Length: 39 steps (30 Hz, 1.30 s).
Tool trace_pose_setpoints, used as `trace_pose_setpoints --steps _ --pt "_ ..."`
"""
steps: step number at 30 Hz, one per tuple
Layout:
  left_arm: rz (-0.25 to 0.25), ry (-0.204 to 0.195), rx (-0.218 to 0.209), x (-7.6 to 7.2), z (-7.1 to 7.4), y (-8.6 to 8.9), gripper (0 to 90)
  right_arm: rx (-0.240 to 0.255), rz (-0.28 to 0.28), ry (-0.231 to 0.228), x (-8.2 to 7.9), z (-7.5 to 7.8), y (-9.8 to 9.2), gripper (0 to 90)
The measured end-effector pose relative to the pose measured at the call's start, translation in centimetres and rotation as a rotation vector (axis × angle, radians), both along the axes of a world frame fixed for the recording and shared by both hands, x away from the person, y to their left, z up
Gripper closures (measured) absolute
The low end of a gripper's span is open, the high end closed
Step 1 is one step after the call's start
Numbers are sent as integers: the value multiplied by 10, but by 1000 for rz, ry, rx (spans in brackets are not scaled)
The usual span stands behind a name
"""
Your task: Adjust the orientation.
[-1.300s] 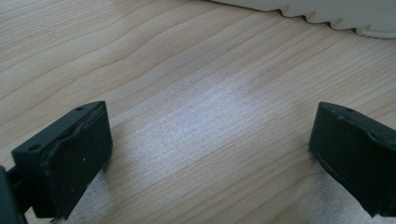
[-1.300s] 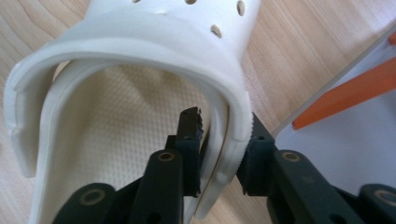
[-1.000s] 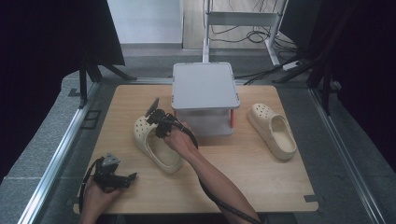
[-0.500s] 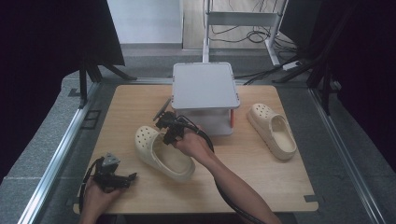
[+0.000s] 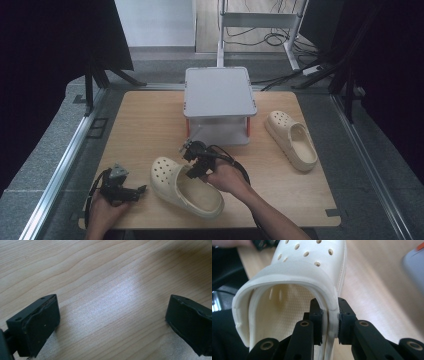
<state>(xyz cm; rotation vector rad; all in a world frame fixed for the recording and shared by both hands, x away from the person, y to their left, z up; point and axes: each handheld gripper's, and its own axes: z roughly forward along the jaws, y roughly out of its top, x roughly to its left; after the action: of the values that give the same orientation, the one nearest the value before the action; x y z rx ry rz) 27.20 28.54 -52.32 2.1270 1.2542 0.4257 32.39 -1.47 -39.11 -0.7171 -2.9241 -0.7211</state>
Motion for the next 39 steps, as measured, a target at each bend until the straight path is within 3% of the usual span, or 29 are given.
trace_pose_setpoints --steps 6,8,14,16,22,26,39 --pt "0 -1 -1 0 0 0 0 4 18 23 -15 -29 -14 767" --pt "0 -1 0 0 0 0 0 -9 16 7 -18 -37 -16 766" --pt "0 -2 0 0 0 0 0 -31 41 -27 -20 -43 -19 753" --pt "0 -2 0 0 0 0 0 -42 54 -32 -21 -42 -20 745" --pt "0 0 0 0 0 0 0 3 65 5 -18 -29 -34 597" --pt "-2 1 2 0 0 0 0 36 33 2 -13 -19 -53 500" --pt "-1 -4 2 0 0 0 0 4 -134 -82 13 -10 -121 216"
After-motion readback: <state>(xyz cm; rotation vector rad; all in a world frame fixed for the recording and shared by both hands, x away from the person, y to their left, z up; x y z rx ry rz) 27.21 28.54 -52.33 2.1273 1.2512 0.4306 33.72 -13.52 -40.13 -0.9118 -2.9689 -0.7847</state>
